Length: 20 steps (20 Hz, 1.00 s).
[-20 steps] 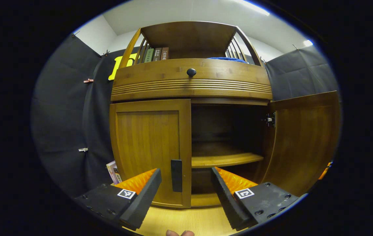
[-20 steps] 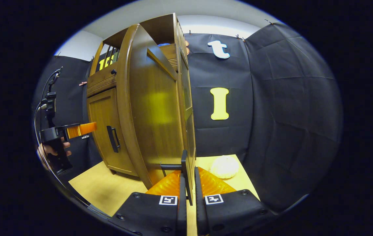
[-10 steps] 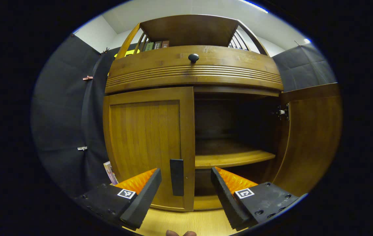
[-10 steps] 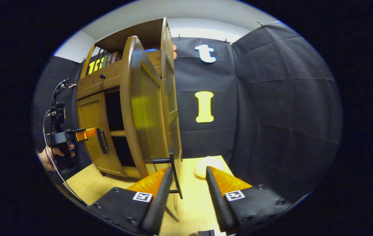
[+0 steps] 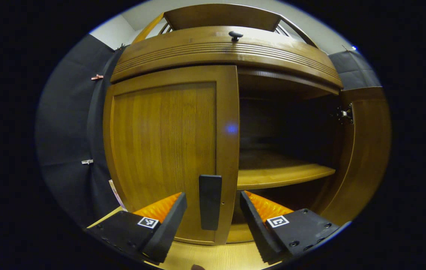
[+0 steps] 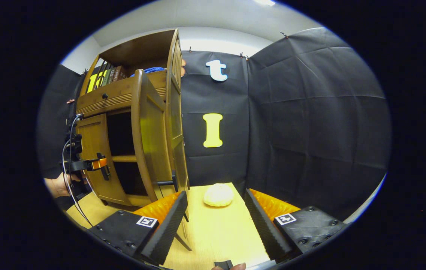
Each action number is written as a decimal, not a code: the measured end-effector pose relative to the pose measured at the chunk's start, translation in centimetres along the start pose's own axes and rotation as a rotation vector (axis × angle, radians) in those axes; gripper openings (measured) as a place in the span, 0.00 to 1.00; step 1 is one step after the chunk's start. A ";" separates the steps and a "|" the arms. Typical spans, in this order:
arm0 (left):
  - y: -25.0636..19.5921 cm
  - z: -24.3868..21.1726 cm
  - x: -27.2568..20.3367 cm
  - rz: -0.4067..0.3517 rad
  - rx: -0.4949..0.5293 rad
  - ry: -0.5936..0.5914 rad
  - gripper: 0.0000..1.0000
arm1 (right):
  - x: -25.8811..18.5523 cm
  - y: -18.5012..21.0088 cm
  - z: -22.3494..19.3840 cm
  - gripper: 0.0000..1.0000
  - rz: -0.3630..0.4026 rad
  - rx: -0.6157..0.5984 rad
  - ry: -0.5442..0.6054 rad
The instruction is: Open the right door of the double-door shoe cabinet with the right hand, and open the left door with the left hand.
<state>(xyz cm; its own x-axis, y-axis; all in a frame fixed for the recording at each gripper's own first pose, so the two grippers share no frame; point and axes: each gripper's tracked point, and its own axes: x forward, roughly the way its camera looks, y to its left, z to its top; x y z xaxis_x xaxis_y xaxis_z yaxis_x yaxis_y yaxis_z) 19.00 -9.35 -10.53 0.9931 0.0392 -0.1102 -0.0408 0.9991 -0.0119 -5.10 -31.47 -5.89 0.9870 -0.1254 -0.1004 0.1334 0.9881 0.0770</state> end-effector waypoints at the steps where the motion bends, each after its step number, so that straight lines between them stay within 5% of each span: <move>1: 0.3 -0.4 0.4 0.004 -0.002 0.012 0.86 | -0.3 -0.2 0.1 0.98 -0.010 -0.005 -0.002; 10: 0.2 -2.0 2.9 -0.007 0.019 0.060 0.37 | -2.5 0.3 0.2 0.98 -0.032 -0.022 0.003; 20: 1.6 -2.9 -2.3 -0.039 0.011 0.069 0.31 | -3.4 7.5 3.0 0.98 0.104 -0.015 -0.047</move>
<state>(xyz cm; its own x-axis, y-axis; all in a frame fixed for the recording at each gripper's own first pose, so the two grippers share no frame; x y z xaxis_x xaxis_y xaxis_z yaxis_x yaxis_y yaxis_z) 16.32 -7.88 -13.15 0.9841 -0.0005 -0.1777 -0.0006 1.0000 -0.0063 -7.20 -23.89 -1.98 0.9986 -0.0255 -0.0455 0.0286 0.9972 0.0694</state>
